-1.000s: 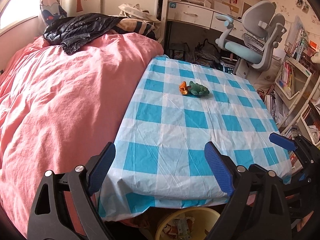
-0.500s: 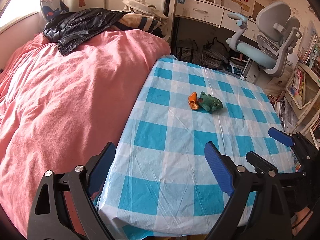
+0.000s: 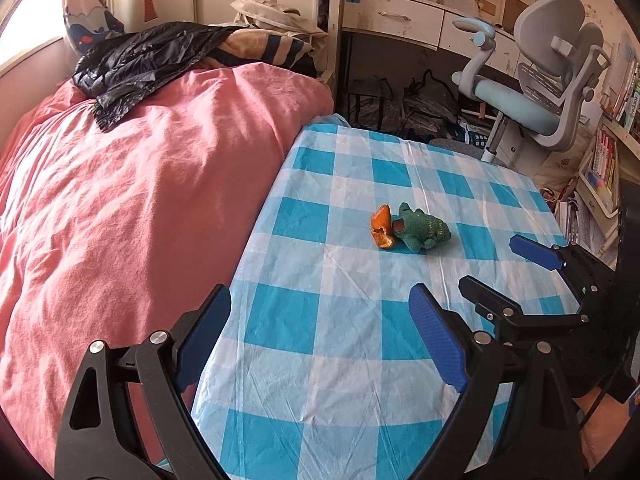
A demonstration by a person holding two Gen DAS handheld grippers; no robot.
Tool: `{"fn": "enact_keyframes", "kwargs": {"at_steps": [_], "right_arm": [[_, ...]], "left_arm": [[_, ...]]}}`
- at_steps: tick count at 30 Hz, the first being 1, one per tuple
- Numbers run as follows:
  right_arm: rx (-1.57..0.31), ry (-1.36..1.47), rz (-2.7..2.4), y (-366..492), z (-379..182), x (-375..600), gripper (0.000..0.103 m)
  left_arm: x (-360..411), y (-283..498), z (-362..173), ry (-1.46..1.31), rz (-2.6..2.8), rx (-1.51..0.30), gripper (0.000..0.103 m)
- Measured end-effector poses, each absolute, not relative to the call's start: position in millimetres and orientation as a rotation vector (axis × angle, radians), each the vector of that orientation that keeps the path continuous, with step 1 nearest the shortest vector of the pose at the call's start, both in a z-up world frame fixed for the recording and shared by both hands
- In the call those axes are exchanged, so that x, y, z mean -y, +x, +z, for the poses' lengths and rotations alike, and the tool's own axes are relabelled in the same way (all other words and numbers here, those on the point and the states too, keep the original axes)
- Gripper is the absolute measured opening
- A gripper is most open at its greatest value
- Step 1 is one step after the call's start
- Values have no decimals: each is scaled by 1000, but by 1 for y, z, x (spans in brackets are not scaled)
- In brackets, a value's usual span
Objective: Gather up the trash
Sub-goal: 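Close the left tool on the orange piece while the right tool grasps the green knitted toy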
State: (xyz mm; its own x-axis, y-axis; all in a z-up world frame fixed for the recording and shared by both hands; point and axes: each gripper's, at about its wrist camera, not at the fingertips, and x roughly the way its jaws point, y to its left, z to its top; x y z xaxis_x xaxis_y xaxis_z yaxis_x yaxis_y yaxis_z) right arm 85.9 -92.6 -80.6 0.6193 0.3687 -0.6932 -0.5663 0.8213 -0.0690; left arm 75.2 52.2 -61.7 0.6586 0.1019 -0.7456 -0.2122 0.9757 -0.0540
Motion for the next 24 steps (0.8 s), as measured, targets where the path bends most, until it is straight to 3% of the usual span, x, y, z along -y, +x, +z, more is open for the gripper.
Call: {"fn": "enact_keyframes", "kwargs": {"at_steps": [20,22,24], "right_arm": [[-754,-434,583,147,-106,50,79],[-775,-430,598,155,-110,52,76],[-799,-426,620,159,-114,54,60]], "left_arm": [[-78,166,-107,-288,163,-925,87],[-75,174,-110,-290,150,-929,87],[-70,182,-113,-279,136,-931,87]]}}
